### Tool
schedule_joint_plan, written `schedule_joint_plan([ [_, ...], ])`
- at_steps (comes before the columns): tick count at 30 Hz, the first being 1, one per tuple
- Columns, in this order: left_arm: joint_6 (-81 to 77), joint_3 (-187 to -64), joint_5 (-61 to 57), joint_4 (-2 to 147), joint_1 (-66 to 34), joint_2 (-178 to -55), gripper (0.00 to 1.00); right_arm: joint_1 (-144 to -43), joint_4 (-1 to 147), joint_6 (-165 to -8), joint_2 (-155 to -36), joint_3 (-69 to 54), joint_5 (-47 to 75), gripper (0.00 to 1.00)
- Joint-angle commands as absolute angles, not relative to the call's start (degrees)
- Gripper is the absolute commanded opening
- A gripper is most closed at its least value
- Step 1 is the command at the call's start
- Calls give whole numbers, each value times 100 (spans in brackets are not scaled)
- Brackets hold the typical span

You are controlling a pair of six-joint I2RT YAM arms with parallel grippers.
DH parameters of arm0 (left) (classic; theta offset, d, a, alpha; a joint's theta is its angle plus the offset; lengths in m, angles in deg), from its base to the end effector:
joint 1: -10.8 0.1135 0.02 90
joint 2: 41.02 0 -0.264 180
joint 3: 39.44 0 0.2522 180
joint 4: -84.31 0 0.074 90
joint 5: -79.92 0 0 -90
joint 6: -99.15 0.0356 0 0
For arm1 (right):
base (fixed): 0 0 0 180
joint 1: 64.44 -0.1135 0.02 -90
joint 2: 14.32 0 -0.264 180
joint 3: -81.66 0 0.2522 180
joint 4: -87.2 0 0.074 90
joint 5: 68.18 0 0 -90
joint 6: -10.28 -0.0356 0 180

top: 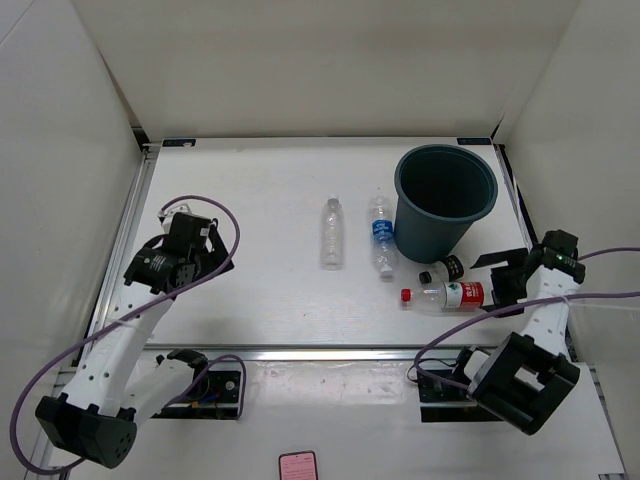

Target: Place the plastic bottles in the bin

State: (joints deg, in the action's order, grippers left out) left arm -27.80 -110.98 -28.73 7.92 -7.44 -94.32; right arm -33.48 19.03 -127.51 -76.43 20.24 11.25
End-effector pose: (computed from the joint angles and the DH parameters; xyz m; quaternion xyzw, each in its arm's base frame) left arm 0.1542 -0.0388 0.3126 -0.1981 0.9291 0.0127 0.3121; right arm 0.1646 -0.0911 0.2421 0.6079 0.7674 0.1163 0.1674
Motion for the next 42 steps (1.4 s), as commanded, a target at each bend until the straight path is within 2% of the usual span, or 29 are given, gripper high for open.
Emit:
schedule_joint_plan([
  [1,-2847,-11033,-2906,1069,-774,-9533,100,-3280,2422,-12815,-7795,2253,828,100],
  [14,-2741,-10857,-3240,955,-827,-9586,100,-3395,3107,-12876,-9078,2939,723,100],
  [15,-2741,-10857,-3240,955,-827,-9647,100,-3395,3108,-12824,-9139,2940,810,91],
  [18,-2741,-10857,-3240,955,-827,-9709,100,-3395,3108,-12771,-9341,2940,942,80],
  [19,-2741,-10857,-3240,955,-827,-9709,100,-3395,3108,-12693,-9412,2940,1021,67],
  [21,-2741,-10795,-3240,955,-827,-9709,100,-3395,3108,-12613,-9465,2722,1021,53],
  [22,-2741,-10795,-3240,955,-827,-9709,100,-3395,2838,-12552,-9465,2607,1074,37],
  [23,-2741,-10795,-3240,955,-827,-9709,100,-3395,2653,-12551,-9413,2484,1126,32],
  [27,-2794,-10664,-3240,1077,-827,-9709,100,-3534,2020,-12287,-8668,1948,934,23],
  [32,-2794,-10602,-3187,1219,-879,-9709,100,-4291,982,-12454,-7806,815,794,19],
  [36,-2794,-10602,-3380,1219,-1046,-9709,100,-4370,849,-12534,-7031,-474,435,23],
  [39,-2741,-10602,-3381,1324,-1169,-9709,100,-4370,1568,-12534,-6916,-987,91,26],
  [42,-2662,-10532,-3381,1455,-1231,-9709,100,-4423,2095,-12639,-7372,-1953,124,26],
])
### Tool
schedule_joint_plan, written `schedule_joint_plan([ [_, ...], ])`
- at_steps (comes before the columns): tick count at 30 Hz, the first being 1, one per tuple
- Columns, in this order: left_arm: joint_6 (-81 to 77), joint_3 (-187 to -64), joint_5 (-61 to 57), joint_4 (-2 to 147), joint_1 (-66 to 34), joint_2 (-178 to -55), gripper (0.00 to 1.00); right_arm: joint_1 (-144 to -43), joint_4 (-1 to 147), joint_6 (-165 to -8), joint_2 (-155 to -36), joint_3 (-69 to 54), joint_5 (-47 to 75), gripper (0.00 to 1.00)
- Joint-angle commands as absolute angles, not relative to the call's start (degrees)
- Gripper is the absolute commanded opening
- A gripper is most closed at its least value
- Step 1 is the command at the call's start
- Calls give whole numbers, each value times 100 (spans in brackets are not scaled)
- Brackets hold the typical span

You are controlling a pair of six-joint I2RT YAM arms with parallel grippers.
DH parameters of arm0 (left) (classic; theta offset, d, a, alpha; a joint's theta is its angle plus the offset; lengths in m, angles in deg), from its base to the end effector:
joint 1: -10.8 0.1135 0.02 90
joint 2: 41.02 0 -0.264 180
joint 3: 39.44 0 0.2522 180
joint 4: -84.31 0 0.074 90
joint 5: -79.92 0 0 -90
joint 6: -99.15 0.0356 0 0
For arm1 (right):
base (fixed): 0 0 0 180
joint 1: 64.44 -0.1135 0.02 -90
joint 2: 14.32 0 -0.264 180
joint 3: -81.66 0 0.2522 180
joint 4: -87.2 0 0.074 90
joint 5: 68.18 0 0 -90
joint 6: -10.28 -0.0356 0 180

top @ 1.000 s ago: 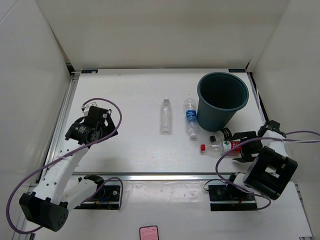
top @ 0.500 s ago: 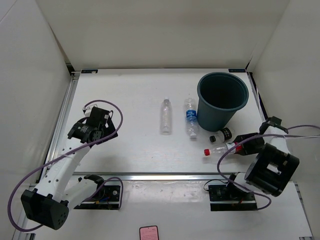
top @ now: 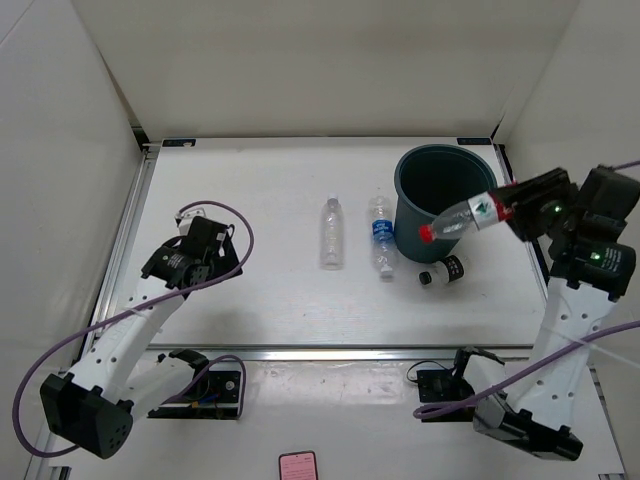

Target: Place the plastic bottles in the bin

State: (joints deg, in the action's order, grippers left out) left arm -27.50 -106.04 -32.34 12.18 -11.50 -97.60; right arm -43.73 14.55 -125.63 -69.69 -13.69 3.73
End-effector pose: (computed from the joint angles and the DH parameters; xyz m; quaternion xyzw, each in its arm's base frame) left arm 0.1652 -0.0532 0.2832 -0.1651 0.9390 0.0468 0.2980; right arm 0.1480 -0.0441 0.4346 0.4128 0.7656 0.2380 0.4322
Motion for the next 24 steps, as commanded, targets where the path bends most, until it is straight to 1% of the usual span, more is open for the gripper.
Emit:
schedule_joint_plan([
  [1,-2662,-10532,-3381,1456,-1231,-9709,100,-4606,2175,-12639,-7539,-2251,299,26],
  [2,-2662,-10532,-3381,1456,-1231,-9709,100,-4694,2307,-12482,-7914,-2776,536,27],
  [3,-2662,-10532,-3433,1456,-1231,-9709,100,-4782,2308,-12429,-8118,-3025,817,27],
  [4,-2662,-10480,-3433,1456,-1231,-9709,100,-4905,2308,-12376,-8320,-3228,1367,27],
  [5,-2662,-10479,-3433,1456,-1231,-9648,100,-4906,2308,-12375,-8723,-3378,1564,29],
  [7,-2662,-10479,-3433,1456,-1231,-9648,100,-4906,2308,-12375,-9120,-3677,1654,32],
  [8,-2662,-10479,-3486,1456,-1231,-9648,100,-4906,2308,-12375,-9488,-3765,1654,34],
  [9,-2662,-10479,-3486,1456,-1231,-9596,100,-4958,2308,-12375,-9648,-3853,1707,40],
  [10,-2662,-10479,-3547,1456,-1231,-9595,100,-4959,2308,-12375,-9893,-3967,1707,64],
  [11,-2662,-10479,-3548,1456,-1231,-9595,100,-5020,2247,-12375,-9974,-4047,1803,73],
  [12,-2610,-10479,-3548,1456,-1231,-9595,100,-5021,2159,-12375,-10036,-4108,1873,79],
  [13,-2610,-10479,-3548,1456,-1231,-9595,100,-5021,2098,-12445,-10036,-4109,1944,99],
  [17,-2610,-10479,-3600,1508,-1231,-9542,100,-4968,2202,-12165,-9694,-3995,1944,99],
  [19,-2610,-10427,-3600,1561,-1231,-9542,100,-4696,2141,-12164,-9335,-3583,2076,99],
  [22,-2610,-10426,-3732,1561,-1231,-9542,100,-4152,2141,-12401,-8704,-2627,1998,99],
  [23,-2671,-10426,-3784,1561,-1231,-9542,100,-3994,2141,-12593,-8544,-1771,1640,99],
  [24,-2671,-10426,-3854,1561,-1231,-9542,100,-3679,2219,-12691,-8403,-1310,1411,99],
])
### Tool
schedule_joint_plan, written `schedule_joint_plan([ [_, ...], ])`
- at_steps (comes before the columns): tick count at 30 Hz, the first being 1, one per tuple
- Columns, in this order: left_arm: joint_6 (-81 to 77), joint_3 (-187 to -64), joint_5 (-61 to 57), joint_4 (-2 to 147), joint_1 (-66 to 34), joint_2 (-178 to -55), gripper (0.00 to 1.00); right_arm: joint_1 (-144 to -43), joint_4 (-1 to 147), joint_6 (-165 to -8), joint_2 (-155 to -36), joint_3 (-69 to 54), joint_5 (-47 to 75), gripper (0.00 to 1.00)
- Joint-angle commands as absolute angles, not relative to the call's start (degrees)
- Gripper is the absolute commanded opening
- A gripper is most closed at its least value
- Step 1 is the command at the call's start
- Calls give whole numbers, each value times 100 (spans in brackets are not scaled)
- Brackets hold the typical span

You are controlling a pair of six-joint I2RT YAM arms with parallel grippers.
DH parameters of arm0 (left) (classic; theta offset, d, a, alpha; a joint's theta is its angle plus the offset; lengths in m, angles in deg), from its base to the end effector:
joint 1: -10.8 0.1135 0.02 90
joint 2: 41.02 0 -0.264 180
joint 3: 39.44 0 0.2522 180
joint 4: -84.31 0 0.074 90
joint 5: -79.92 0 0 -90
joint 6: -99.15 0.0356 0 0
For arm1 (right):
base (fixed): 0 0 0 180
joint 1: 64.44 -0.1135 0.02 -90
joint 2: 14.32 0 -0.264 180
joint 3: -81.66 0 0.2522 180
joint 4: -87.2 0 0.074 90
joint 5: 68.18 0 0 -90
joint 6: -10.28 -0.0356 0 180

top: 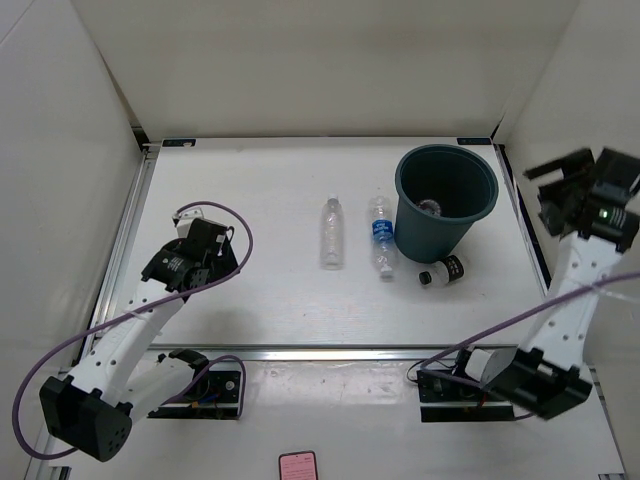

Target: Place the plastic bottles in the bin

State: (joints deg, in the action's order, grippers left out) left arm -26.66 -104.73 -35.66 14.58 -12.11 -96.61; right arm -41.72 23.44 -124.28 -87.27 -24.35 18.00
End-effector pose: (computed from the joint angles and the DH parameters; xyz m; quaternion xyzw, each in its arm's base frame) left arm 0.1648 -0.0530 0.2819 -0.1627 0.9296 0.0628 0.3246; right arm 0.2298 -0.0936 0.4476 0.4674 0.7323 0.1221 0.4800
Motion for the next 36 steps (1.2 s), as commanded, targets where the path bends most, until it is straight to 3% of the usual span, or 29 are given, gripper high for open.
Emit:
schedule_joint_plan([
  [1,-2671,-10374,-3855,1561,-1231,-9542,100,-3537,2220,-12787,-8167,-861,1208,99],
  [6,-2723,-10374,-3855,1561,-1231,-9595,100,-3026,2738,-13114,-8119,1643,101,99],
  [10,-2777,-10312,-3794,1614,-1231,-9647,100,-3087,3475,-13114,-8401,2314,-226,99],
  [23,-2777,-10259,-3741,1667,-1231,-9937,100,-3676,4022,-12841,-10333,1463,-482,99],
  [32,-2724,-10259,-3679,1667,-1231,-10043,100,-4054,3969,-12947,-10836,1367,-24,99],
  [36,-2672,-10259,-3627,1719,-1231,-10043,100,-4167,3794,-12894,-11029,1472,290,92],
])
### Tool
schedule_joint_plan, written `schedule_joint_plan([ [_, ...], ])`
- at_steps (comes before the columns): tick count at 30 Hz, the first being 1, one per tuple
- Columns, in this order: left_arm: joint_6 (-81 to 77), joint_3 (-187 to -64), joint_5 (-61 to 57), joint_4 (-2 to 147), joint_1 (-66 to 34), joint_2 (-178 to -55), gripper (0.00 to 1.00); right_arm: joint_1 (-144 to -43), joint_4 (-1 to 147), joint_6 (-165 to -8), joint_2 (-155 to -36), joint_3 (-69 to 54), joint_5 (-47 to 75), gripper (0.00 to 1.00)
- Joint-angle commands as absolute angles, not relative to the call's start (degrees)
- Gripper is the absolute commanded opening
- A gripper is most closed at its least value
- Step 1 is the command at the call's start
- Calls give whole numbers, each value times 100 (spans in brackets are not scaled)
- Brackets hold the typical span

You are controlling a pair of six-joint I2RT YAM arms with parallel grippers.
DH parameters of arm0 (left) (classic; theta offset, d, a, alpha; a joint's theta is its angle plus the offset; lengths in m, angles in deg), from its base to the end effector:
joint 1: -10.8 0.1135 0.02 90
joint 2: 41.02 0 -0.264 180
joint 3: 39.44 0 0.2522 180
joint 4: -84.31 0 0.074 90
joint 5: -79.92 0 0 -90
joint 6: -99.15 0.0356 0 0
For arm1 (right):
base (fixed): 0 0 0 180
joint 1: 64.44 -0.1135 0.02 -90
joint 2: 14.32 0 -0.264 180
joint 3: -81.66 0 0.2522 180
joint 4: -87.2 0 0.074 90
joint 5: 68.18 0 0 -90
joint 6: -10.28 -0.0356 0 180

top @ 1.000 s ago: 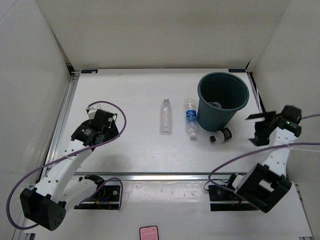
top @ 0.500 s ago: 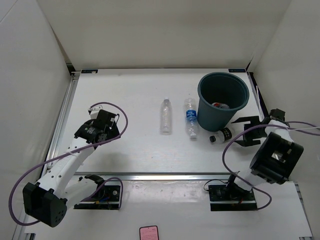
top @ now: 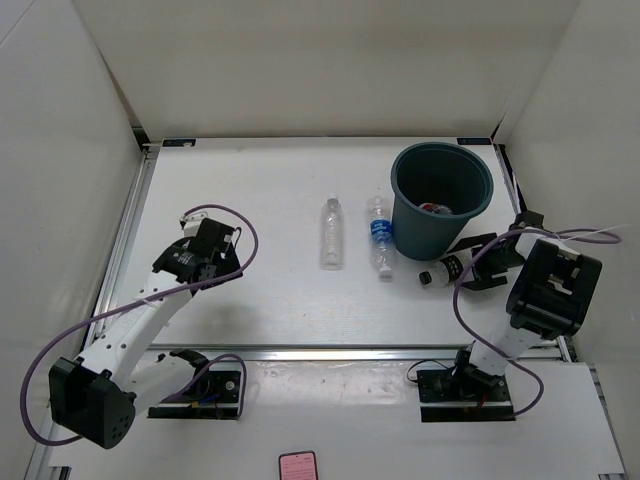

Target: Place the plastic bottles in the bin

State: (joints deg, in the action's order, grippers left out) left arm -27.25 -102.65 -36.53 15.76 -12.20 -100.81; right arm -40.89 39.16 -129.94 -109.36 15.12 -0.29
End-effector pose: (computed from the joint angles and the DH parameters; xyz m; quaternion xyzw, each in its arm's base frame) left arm 0.1751 -0.0571 0.2606 -0.1598 0.9384 0.0902 0.2928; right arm 0.2710 -0.1035 0.1521 0.5670 0.7931 0.2118 0.0680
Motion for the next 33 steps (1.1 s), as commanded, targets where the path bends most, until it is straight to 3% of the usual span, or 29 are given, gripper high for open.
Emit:
schedule_joint_plan([
  [1,-2671,-10259,-3627,1720,-1231,-10043,100,-4168,3671,-12833,-11030,1472,388,90],
  [4,-2671,-10259,-3574,1720,-1231,-10096,100,-4168,3618,-12701,-11030,1533,546,79],
  [5,-2671,-10259,-3574,1720,-1231,-10096,100,-4168,3470,-12648,-10943,1534,625,66],
  [9,-2671,-10259,-3574,1772,-1231,-10096,100,-4221,2926,-12412,-10119,1464,688,48],
  [15,-2671,-10259,-3373,1772,-1231,-10043,100,-4335,828,-11997,-8336,516,855,40],
  [18,-2671,-10259,-3206,1833,-1231,-10043,100,-4335,393,-11918,-7648,-870,775,40],
  [20,-2619,-10259,-3005,1904,-1231,-10043,100,-4335,304,-11918,-7646,-1758,706,39],
  [24,-2337,-10539,-2459,2088,-1231,-10191,100,-4659,-29,-12085,-8856,-4557,1169,38],
  [26,-2337,-10715,-2344,2150,-1284,-10333,100,-4993,127,-12085,-9400,-5039,1433,38],
  [28,-2337,-11154,-2256,2221,-1284,-10762,100,-5195,399,-12190,-9666,-5189,1610,42],
  [29,-2337,-11365,-2186,2282,-1284,-10947,100,-5249,470,-12321,-9885,-5190,1689,59],
  [31,-2337,-12039,-1730,2335,-1284,-11536,100,-5441,541,-12375,-10088,-4997,1689,82],
  [32,-2337,-12252,-1580,2335,-1284,-11703,100,-5521,541,-12375,-10307,-4927,1629,100],
  [33,-2337,-12437,-1361,2335,-1284,-11852,100,-5600,472,-12314,-10396,-4926,1689,100],
])
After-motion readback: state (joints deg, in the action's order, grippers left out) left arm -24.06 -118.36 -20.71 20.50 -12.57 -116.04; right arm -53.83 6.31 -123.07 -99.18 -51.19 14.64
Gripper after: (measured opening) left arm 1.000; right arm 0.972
